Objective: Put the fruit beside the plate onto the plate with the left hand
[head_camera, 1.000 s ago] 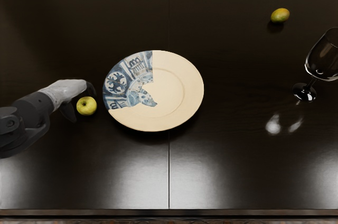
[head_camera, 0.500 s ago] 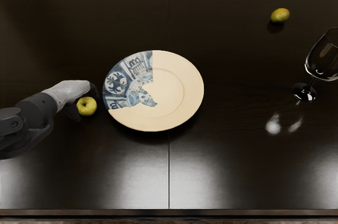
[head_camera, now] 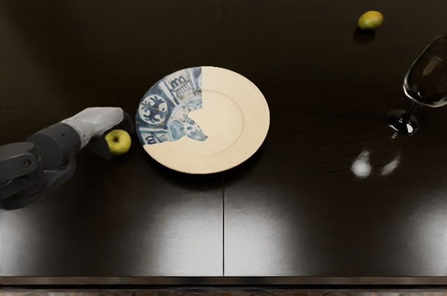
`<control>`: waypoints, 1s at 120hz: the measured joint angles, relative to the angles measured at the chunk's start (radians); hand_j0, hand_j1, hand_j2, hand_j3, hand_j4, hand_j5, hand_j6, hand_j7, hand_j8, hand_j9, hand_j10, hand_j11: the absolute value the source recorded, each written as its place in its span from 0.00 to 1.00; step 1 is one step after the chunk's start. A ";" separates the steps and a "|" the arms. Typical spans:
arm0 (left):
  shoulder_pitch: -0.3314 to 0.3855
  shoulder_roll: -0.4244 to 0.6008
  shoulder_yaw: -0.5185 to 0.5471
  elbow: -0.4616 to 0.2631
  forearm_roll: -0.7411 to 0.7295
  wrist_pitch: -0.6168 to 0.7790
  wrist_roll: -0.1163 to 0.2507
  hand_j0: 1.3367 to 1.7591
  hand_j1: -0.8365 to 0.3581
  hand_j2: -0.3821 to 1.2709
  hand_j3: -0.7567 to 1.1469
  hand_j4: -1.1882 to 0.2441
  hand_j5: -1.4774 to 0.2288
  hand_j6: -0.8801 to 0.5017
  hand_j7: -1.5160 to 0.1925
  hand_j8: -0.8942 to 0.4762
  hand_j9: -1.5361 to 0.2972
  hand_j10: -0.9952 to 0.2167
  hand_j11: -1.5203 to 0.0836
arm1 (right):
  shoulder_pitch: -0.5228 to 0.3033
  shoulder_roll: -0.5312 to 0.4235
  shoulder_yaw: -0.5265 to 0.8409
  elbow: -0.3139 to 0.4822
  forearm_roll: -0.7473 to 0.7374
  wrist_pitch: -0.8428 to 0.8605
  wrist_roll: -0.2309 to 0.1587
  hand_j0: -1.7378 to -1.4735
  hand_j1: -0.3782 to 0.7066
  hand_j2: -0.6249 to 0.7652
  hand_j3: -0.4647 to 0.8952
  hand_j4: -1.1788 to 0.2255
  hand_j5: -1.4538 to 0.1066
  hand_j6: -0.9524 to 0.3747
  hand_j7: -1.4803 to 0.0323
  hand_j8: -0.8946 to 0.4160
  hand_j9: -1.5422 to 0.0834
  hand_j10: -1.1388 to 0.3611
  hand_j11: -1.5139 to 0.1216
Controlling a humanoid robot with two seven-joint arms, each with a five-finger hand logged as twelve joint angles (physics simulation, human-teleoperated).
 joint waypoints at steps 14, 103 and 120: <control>0.001 0.000 0.000 0.006 0.000 0.000 0.000 0.76 0.50 0.30 0.40 0.47 0.49 0.28 0.50 0.28 0.48 0.40 0.54 | 0.000 0.000 0.000 0.000 0.000 0.000 0.000 0.30 0.03 0.45 0.34 0.84 0.93 0.72 0.98 0.68 0.95 0.76 0.93; -0.002 -0.013 0.026 0.027 0.006 0.006 0.000 0.73 0.51 0.28 0.40 0.42 0.38 0.32 0.39 0.24 0.37 0.32 0.41 | 0.000 0.000 0.000 0.000 0.000 0.000 0.000 0.30 0.03 0.45 0.34 0.84 0.93 0.72 0.98 0.68 0.95 0.76 0.93; -0.007 -0.007 0.028 0.028 -0.002 0.002 0.001 0.74 0.52 0.35 0.40 0.38 0.35 0.27 0.36 0.19 0.35 0.29 0.39 | 0.000 0.000 0.000 0.000 0.000 0.000 0.000 0.30 0.03 0.45 0.34 0.84 0.93 0.72 0.98 0.68 0.95 0.76 0.93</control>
